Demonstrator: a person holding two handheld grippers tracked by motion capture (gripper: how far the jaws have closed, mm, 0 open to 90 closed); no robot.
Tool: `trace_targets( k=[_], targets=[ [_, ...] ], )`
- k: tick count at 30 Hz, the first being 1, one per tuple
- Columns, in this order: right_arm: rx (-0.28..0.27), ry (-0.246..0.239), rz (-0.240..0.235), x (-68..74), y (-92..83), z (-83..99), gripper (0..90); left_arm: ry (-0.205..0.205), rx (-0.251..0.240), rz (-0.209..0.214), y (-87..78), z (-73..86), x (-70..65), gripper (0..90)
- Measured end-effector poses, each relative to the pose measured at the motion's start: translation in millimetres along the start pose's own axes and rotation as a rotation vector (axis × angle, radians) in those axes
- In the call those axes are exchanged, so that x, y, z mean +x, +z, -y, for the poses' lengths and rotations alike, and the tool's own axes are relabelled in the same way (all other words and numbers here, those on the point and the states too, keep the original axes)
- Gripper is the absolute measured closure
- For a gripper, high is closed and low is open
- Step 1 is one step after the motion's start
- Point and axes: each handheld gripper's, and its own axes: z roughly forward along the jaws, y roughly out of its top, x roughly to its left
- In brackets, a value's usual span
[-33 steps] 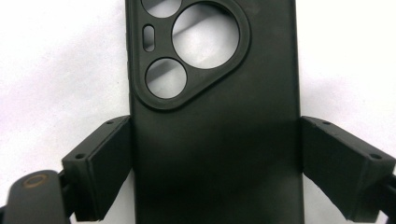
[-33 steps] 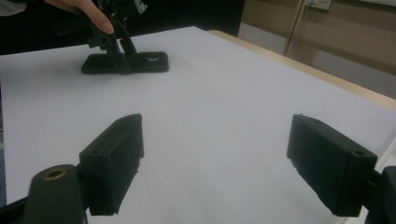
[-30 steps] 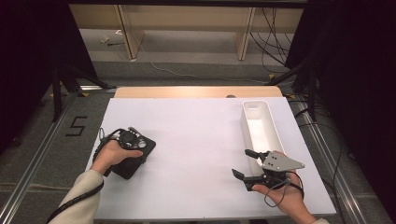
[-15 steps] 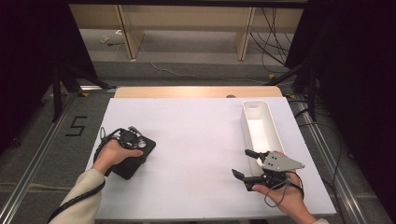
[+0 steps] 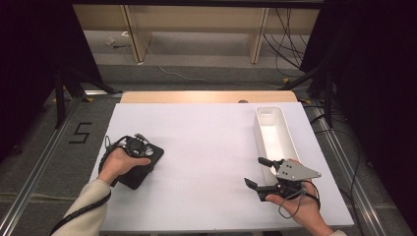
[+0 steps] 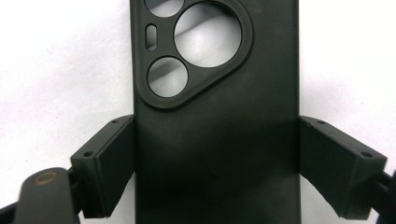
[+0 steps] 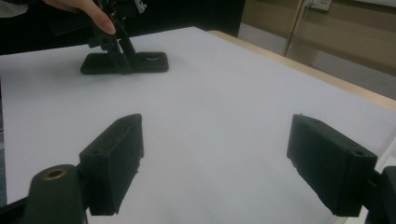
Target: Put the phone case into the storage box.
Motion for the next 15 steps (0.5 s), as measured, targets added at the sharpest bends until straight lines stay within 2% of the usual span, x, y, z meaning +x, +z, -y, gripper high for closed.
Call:
trace_targets(
  k=[4,15],
  targets=[
    [0.000,-0.001,0.000,-0.1,0.0,0.0,19.7,0.005,-0.007,-0.003,-1.6,0.8,-0.5,15.4],
    [-0.001,-0.001,-0.001,0.2,0.2,-0.2,19.7,-0.014,-0.099,0.006,-14.2,-1.4,-3.9,15.3]
  ],
)
